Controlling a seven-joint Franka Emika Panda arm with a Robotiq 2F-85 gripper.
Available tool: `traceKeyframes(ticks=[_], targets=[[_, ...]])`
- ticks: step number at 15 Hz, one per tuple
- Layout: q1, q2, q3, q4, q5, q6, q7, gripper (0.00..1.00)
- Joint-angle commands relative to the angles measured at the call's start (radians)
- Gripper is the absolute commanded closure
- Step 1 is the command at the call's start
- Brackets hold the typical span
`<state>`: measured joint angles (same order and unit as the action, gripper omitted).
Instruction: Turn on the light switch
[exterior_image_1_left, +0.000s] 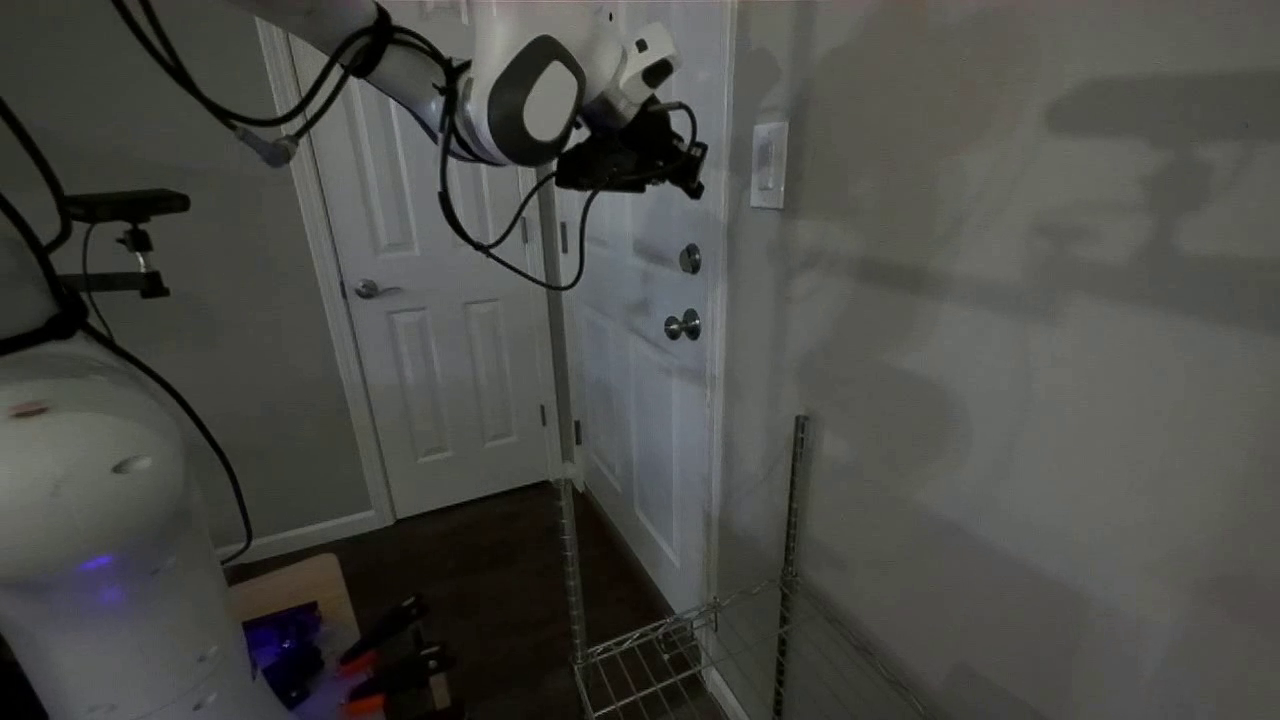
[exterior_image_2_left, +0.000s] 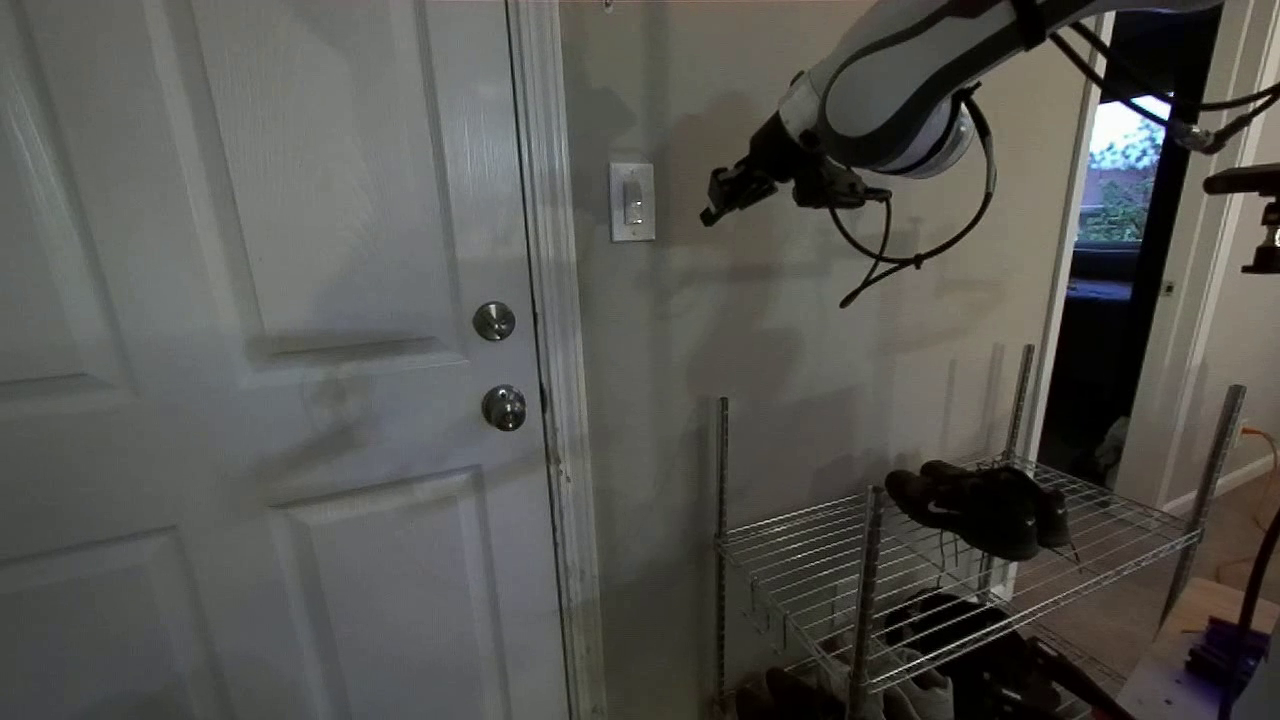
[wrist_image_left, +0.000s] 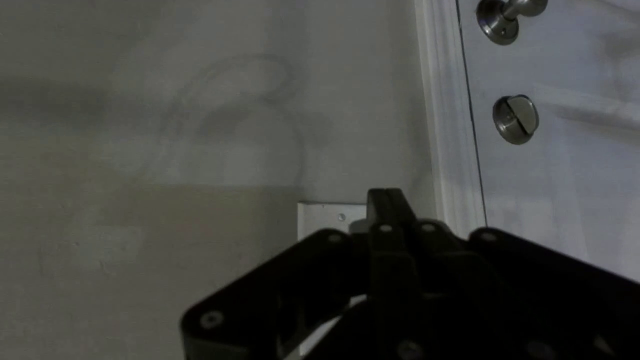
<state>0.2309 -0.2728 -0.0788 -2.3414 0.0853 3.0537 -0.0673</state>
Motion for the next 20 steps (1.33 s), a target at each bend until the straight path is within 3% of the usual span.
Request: traceKeyframes(ticks=[1, 8, 9, 12, 20], targets=[[0.120, 0.080, -0.096, 0.066, 0.084, 0.062, -0.106, 1.00], [0.301, 0.135, -0.239, 0.147, 0.190, 0.128, -0.218, 1.00], [0.261, 0.117, -0.206, 0.127, 0.146, 0.094, -0.161, 0.99], [0.286, 0.124, -0.229, 0.140, 0.151, 0.099, -0.167, 0.99], [0.275, 0.125, -0.216, 0.130, 0.142, 0.117, -0.149, 1.00]])
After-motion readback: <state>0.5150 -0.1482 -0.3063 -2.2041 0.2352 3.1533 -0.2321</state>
